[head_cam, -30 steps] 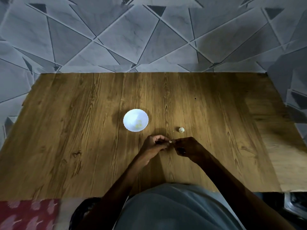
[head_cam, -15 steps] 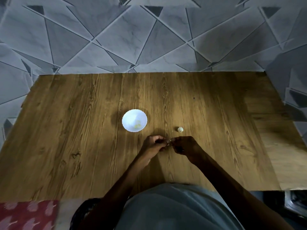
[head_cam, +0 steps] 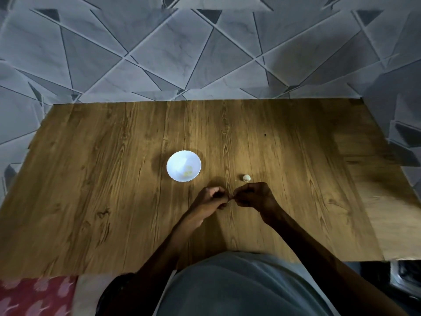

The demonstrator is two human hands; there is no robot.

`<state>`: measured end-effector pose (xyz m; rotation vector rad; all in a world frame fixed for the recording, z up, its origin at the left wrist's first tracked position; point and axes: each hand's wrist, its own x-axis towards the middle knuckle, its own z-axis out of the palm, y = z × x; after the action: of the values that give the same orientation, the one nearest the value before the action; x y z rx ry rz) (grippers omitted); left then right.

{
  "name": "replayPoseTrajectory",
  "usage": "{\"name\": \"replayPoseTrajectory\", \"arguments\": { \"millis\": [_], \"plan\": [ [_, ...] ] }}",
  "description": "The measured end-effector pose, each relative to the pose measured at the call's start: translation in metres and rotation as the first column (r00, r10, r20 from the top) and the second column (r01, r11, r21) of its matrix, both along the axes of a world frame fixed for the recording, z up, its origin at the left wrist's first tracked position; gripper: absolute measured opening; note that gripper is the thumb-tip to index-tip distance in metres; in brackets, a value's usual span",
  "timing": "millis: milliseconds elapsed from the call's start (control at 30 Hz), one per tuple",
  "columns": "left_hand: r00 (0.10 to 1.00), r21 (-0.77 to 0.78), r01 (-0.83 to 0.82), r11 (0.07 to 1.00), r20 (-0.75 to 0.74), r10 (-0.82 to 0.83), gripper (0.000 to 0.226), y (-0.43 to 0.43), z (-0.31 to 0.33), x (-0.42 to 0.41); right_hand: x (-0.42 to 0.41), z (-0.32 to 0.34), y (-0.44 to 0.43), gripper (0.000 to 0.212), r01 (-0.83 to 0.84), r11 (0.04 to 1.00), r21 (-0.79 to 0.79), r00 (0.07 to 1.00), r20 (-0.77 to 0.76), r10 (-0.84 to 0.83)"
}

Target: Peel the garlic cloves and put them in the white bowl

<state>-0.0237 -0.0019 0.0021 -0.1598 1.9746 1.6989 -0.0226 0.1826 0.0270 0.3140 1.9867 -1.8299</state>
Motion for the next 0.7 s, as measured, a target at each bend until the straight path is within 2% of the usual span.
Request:
{"name": "replayPoseTrajectory", "arguments": {
  "millis": [367, 567, 700],
  "plan": [
    [0.993, -0.125, 0.049, 0.991, -0.104, -0.062, 0.006, 0.006, 0.005, -0.001, -0.002, 0.002, 0.001, 0.012, 0.030, 0.999, 0.046, 0.999, 0.024, -0.031],
    [0.984, -0.180, 0.059, 0.982, -0.158, -0.088, 0.009, 0.002, -0.001, 0.001, -0.002, -0.013, -0.005, 0.012, 0.129, 0.991, 0.040, 0.978, 0.160, -0.134],
    [0.978, -0.258, 0.055, 0.965, -0.178, -0.103, 0.017, 0.000, -0.006, 0.006, -0.002, -0.016, -0.006, 0.014, 0.267, 0.963, -0.026, 0.913, 0.326, -0.245]
  ]
}}
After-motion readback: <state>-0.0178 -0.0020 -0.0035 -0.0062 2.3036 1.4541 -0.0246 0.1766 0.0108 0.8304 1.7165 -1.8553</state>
